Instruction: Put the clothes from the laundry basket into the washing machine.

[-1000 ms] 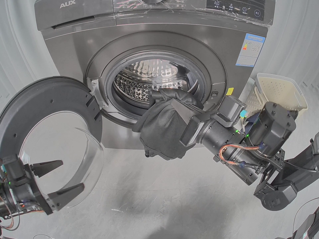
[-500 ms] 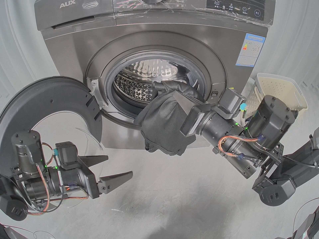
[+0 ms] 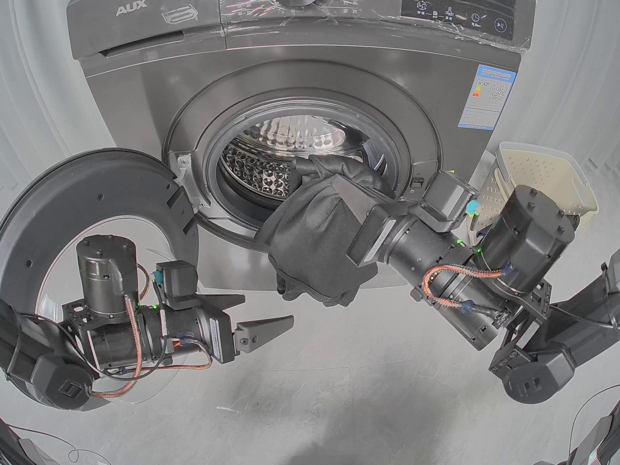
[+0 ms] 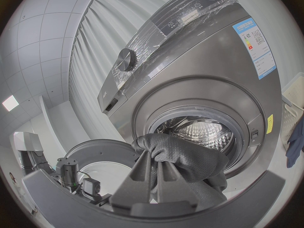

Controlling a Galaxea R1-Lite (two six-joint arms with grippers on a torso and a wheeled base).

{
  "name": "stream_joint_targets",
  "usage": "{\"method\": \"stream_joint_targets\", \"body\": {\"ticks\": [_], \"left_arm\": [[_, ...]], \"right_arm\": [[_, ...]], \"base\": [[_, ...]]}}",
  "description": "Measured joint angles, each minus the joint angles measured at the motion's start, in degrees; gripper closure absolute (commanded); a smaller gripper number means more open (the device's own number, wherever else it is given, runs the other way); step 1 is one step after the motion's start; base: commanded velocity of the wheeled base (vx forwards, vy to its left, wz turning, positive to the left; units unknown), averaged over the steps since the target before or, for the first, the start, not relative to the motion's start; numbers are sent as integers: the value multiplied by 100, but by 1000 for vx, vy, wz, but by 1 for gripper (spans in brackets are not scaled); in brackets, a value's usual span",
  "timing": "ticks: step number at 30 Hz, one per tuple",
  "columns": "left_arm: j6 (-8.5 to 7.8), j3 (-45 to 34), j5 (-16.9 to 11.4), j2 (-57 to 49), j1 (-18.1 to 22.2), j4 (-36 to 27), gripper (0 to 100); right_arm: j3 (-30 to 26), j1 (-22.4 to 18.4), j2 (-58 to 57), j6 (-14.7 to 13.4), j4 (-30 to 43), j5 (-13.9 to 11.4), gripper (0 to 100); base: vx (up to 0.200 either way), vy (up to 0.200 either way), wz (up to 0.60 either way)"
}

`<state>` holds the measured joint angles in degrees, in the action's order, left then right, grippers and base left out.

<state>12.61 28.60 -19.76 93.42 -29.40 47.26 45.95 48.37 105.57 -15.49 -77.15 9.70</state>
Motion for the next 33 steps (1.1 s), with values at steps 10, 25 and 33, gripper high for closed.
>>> {"method": "stream_joint_targets", "body": {"ticks": [10,25,33], "left_arm": [[226,414,9,661,-113,406,0],[529,734,30,1480,-502,1221,0],[535,886,193,1846,-510,1598,0]], "right_arm": [[-35,33,-2,-10,-35,4,100],[-56,88,-4,-7,-44,12,100],[-74,99,-4,-7,-52,12,100]], "base": [[0,0,0],[0,0,0],[0,0,0]]}}
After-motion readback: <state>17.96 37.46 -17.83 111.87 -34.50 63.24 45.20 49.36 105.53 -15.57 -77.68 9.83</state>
